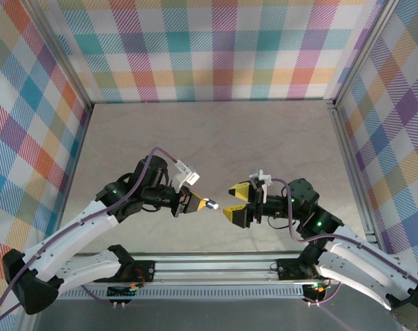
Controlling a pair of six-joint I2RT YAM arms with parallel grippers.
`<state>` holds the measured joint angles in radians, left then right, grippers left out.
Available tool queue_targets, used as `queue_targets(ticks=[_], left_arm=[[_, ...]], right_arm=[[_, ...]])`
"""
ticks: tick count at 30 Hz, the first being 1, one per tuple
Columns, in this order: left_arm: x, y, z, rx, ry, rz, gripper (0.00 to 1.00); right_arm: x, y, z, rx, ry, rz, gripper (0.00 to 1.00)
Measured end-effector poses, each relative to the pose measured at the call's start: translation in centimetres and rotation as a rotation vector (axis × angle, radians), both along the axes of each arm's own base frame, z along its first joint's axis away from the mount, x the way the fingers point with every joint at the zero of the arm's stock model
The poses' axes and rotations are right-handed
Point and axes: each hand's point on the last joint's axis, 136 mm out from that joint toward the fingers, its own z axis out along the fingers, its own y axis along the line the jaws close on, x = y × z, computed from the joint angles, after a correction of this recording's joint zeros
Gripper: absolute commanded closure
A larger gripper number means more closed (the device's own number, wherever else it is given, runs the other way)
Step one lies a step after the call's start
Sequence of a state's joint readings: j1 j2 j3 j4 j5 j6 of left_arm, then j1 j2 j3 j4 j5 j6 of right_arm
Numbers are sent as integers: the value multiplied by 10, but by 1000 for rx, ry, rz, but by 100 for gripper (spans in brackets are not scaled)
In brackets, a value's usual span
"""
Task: Lock with the key
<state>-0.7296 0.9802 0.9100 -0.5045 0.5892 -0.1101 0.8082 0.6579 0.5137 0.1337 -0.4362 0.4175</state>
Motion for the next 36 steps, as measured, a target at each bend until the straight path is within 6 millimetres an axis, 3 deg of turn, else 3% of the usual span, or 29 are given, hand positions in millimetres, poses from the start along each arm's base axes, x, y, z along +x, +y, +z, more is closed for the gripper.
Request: queue_targets(ticks=[7,14,19,24,36], left_arm=[[26,-2,-2,6,-45,96,100],[46,-12,8,-45,-60,140,100],[62,-5,18,-115,-73,194,100],[62,2,23,-149,-80,217,100],[58,-1,24,-177,-69,191,100]], right_arm=[[47,-27,-28,-60,66,-304,1],[70,-22,-68,-158,177,-380,1],[68,-14,-55,-97,160,-336,1],[57,-2,-42,-24,131,-240,1],[58,24,-48,15,161,-129,1]])
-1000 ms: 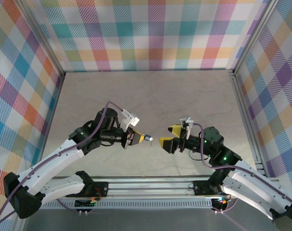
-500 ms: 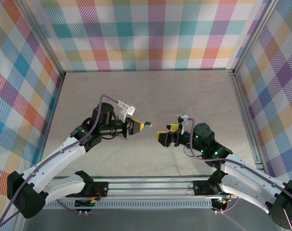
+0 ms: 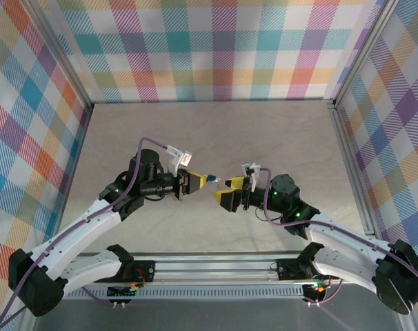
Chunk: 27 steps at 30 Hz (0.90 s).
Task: Lock with the key
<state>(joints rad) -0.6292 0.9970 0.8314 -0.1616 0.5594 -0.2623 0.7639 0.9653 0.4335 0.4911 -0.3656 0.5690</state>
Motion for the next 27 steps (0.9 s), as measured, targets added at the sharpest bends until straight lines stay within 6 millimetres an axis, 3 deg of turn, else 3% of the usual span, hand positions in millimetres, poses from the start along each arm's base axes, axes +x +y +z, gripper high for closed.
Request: queue_targets(ticks=[9,12,20,27], left_arm=[[-5,0,4,-21,-6,-20,100],[-10,-3,7,-51,-11,-51,100],[-28,-7,17,-123,-2,-132,100],[-28,-7,22,-139,-17,-139,100]], right_arm=[[-1,1,12,71,-72,13,1],[-3,-1,14,89,-90,10,11],[-11,-7,40,156,-162,29,24],[-27,-8,50,181,-187,105,41]])
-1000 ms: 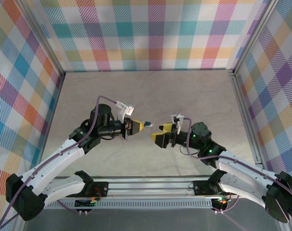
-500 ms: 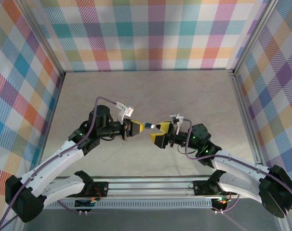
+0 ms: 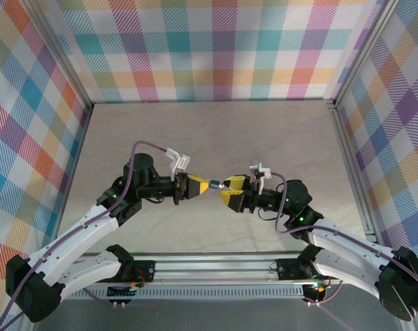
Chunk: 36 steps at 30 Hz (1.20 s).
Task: Lock with the key
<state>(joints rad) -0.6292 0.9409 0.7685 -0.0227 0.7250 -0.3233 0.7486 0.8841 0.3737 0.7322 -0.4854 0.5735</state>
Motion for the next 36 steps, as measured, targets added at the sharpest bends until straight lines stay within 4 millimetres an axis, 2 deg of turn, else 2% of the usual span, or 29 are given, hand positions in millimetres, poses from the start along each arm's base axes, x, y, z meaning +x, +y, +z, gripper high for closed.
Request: queue_targets(ticks=[6,20,26,36], left_arm=[[-1,0,0,-2,4,-7,100],[-6,-2,1,-8,11,-37,100],[-6,-3,-1,-6,18,-43,100],[-7,-4,-2,-7,24,-51,100]], right_arm=[[-8,2,-2,-9,8,54,49],[-11,2,-4,-17,3,69,62],[-9,1,-7,-30,5,51,58],[4,-3,-6,-33,-7,-32,59]])
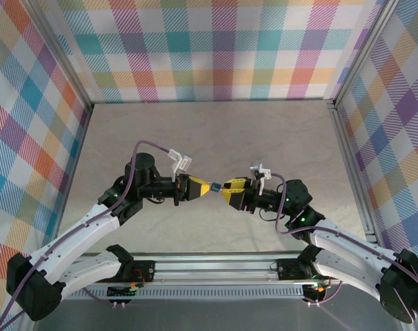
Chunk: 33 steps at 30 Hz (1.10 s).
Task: Lock with the key
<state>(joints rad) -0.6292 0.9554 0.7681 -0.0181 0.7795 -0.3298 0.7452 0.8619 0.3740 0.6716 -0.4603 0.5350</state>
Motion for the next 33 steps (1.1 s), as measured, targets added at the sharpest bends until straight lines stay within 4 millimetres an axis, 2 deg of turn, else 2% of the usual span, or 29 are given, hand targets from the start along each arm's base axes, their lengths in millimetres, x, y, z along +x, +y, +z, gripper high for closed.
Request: queue_targets(ticks=[15,20,29,33], left_arm=[[-3,-1,1,-8,13,-13,100],[-3,-1,1,-8,16,-14,100],[-3,-2,4,-19,8,-21,100],[-4,-2,4,-20,8,-26,100]], right_arm=[[0,5,-6,-10,11,23,70],[0,5,-5,-8,5,25,78],[-3,6,-2,-2,-5,46,85],[-4,6,-2,-2,-7,50,93]])
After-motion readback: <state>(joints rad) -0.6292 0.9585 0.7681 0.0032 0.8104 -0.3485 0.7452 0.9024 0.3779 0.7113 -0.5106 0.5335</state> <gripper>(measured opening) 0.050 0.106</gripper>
